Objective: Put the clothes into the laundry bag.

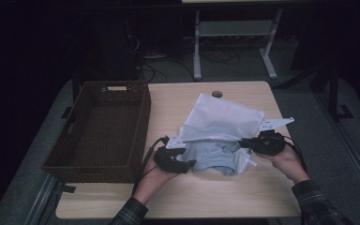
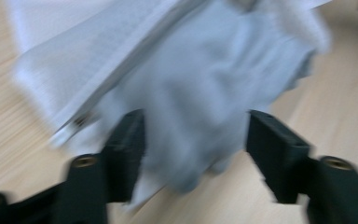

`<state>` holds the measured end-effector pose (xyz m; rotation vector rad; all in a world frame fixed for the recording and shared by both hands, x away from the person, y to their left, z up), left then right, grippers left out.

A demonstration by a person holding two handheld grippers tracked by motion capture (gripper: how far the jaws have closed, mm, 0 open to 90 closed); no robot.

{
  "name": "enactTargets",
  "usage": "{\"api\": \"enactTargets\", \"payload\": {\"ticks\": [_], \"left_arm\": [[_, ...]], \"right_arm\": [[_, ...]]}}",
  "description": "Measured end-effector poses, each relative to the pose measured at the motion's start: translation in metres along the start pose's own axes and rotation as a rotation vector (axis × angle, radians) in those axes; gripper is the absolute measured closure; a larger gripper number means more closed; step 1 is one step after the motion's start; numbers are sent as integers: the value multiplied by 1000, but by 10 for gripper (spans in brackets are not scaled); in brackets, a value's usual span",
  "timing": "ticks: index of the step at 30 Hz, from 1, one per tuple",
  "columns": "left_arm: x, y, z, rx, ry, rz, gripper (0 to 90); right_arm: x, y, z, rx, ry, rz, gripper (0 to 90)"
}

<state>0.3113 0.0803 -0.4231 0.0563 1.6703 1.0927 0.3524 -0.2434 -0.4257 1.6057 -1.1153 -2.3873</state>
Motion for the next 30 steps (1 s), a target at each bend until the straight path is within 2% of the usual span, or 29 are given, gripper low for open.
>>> {"api": "enactTargets", "payload": {"ticks": [3, 5, 8, 11, 15, 18, 20, 23, 25, 27, 28, 30], "left_arm": [[-10, -12, -13, 25, -51, 8, 260], [-17, -23, -20, 22, -85, 20, 220], [-24, -38, -25, 28, -95, 34, 193], [-26, -53, -26, 11, -112, 65, 200], [-25, -62, -21, -19, -110, 93, 340], [-22, -68, -17, -24, -94, 119, 488], [-20, -71, -16, -25, -90, 136, 563], [-19, -73, -14, -29, -79, 143, 633], [-19, -72, -14, -30, -73, 147, 662], [-19, -72, -14, -27, -66, 145, 651], [-20, -71, -15, -26, -64, 144, 625], [-21, -69, -16, -14, -58, 136, 554]], "right_arm": [[0, 0, 0, -2, -4, 1, 860], [1, 0, -1, -5, -2, 5, 859], [3, 0, -1, -8, -9, 8, 858], [5, -1, -3, -11, -11, 13, 857], [8, 0, -4, -8, -23, 21, 835], [11, 4, -5, 16, -25, 22, 701], [11, 9, -1, 28, -19, 8, 643], [12, 18, 10, 30, 7, -3, 620], [15, 18, 20, 22, 33, 20, 633], [19, 15, 30, 18, 60, 53, 678], [21, 12, 34, 24, 74, 76, 679], [24, 11, 39, 41, 84, 88, 697]]}}
Point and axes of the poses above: each handheld gripper's, and its own axes: y roughly backward along the jaws, x roughly out of its underside, z roughly to its left, the point moved 1 cm from there along -y, roughly forward along the jaws, and after that the axes turned 6 degrees about -x, right-handed, at the moved point
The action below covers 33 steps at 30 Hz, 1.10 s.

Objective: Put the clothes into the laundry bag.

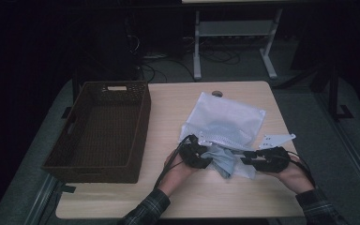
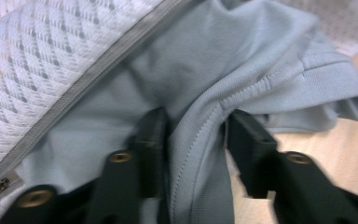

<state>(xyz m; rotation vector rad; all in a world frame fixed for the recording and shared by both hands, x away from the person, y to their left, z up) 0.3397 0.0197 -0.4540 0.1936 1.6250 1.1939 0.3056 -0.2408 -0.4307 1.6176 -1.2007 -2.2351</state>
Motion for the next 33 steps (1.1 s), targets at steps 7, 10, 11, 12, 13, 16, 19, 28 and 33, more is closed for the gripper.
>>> {"api": "enactTargets", "payload": {"ticks": [7, 10, 11, 12, 13, 16, 19, 28, 33], "left_arm": [[-7, 5, -8, 28, -25, -37, 336], [-8, -2, -9, 17, -29, -17, 329], [-8, -4, -9, 13, -35, -5, 335], [-7, -6, -9, 3, -38, 4, 350], [-7, -7, -10, -7, -46, 16, 369], [-7, -10, -9, -36, -48, 37, 478], [-10, -11, -7, -59, -24, 43, 677], [-27, -21, -3, -126, 42, 37, 810], [-35, -30, 1, -152, 80, 34, 813]], "right_arm": [[17, -22, 4, -62, 15, 111, 639], [20, -30, 4, -79, 33, 143, 639], [21, -32, 4, -86, 36, 146, 639], [21, -34, 5, -85, 42, 151, 639], [22, -36, 5, -82, 57, 165, 639], [22, -40, 9, -71, 77, 166, 703], [19, -42, 12, -64, 93, 175, 864], [15, -44, 20, -128, 121, 216, 900], [14, -45, 24, -181, 142, 230, 900]]}}
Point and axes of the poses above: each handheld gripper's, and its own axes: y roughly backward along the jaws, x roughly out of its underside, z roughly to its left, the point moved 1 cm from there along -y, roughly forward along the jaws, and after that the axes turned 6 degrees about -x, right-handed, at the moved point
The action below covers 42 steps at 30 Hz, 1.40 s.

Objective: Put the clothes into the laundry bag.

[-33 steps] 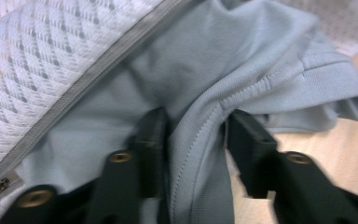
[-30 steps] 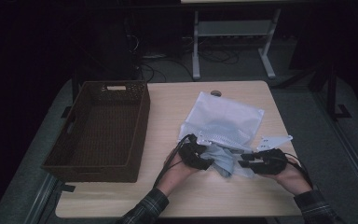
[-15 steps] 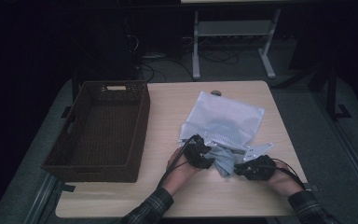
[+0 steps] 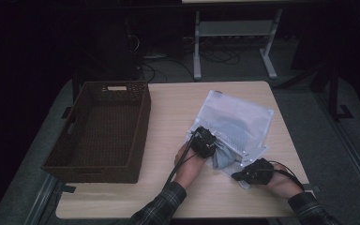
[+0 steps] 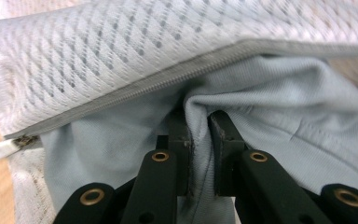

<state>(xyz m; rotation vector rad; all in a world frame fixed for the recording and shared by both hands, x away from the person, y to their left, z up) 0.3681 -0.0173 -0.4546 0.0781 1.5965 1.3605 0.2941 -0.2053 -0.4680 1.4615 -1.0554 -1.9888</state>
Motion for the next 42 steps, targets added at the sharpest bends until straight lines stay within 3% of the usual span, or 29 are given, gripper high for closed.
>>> {"api": "enactTargets", "payload": {"ticks": [10, 16, 19, 22, 25, 29, 33, 37, 42], "left_arm": [[-17, -20, 4, -35, 59, -15, 813], [-20, -28, 6, -21, 92, -51, 803], [-18, -26, 7, 1, 90, -59, 756], [-13, -21, 9, 39, 91, -74, 648], [-7, -11, 11, 63, 73, -77, 538], [4, 6, 16, 86, 39, -79, 469], [18, 23, 28, 72, 19, -80, 457], [34, 31, 50, 33, 54, -79, 467], [46, 24, 77, -2, 126, -49, 470]], "right_arm": [[-1, 2, 5, -69, 24, -5, 900], [-1, 7, 4, -79, 22, -22, 900], [1, 8, 3, -78, 15, -22, 900], [0, 9, 3, -74, 14, -29, 900], [0, 10, 3, -70, 9, -34, 900], [1, 11, 3, -68, 9, -37, 900], [1, 13, 2, -62, 4, -40, 900], [2, 14, 1, -61, 1, -41, 899], [2, 14, 0, -58, -2, -35, 899]]}}
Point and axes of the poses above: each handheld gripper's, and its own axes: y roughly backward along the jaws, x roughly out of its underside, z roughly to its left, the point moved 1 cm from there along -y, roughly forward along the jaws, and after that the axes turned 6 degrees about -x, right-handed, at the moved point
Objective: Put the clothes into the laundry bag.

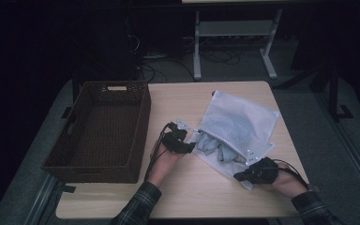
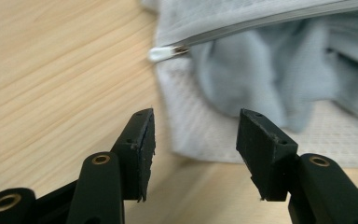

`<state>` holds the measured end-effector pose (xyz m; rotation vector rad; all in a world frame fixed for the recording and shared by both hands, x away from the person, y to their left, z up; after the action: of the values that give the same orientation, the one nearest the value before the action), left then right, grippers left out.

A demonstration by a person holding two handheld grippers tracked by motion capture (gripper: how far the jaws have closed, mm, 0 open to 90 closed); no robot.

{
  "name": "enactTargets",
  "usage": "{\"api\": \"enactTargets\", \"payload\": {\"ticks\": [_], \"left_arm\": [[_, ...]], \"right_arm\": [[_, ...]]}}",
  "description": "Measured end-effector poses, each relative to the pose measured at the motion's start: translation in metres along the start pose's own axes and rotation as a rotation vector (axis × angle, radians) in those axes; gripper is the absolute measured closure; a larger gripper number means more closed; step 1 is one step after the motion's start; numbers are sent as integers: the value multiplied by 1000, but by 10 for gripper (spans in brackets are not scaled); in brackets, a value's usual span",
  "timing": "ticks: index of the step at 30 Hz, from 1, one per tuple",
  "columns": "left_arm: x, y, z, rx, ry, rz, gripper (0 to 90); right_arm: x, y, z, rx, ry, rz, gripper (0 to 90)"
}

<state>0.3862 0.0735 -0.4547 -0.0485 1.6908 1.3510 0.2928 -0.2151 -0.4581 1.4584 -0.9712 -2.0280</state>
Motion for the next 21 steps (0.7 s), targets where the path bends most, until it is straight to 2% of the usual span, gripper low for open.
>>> {"api": "enactTargets", "payload": {"ticks": [4, 7, 9, 12, 18, 21], "left_arm": [[4, -9, 3, -13, -23, 43, 546], [6, -12, 3, -16, -48, 57, 658], [6, -11, 1, -9, -71, 59, 782], [7, -9, -1, -8, -88, 68, 887], [20, 5, -5, 26, -93, 86, 900], [28, 16, -11, 56, -94, 87, 900]], "right_arm": [[0, 0, 0, 0, -1, 3, 899], [1, 1, -1, 3, 0, 1, 899], [2, 3, -1, 6, -2, -1, 899], [2, 4, -1, 11, -4, -5, 899], [6, 7, -6, 42, -13, 6, 899], [9, 9, -10, 88, -17, 25, 898]]}}
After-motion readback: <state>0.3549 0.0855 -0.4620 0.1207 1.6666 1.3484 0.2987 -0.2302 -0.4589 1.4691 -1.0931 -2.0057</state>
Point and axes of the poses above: each handheld gripper's, and its own axes: y roughly backward along the jaws, x roughly out of its underside, z roughly to its left, the point moved 1 cm from there along -y, roughly forward along the jaws, and after that the axes turned 6 degrees about -x, right-handed, at the moved point
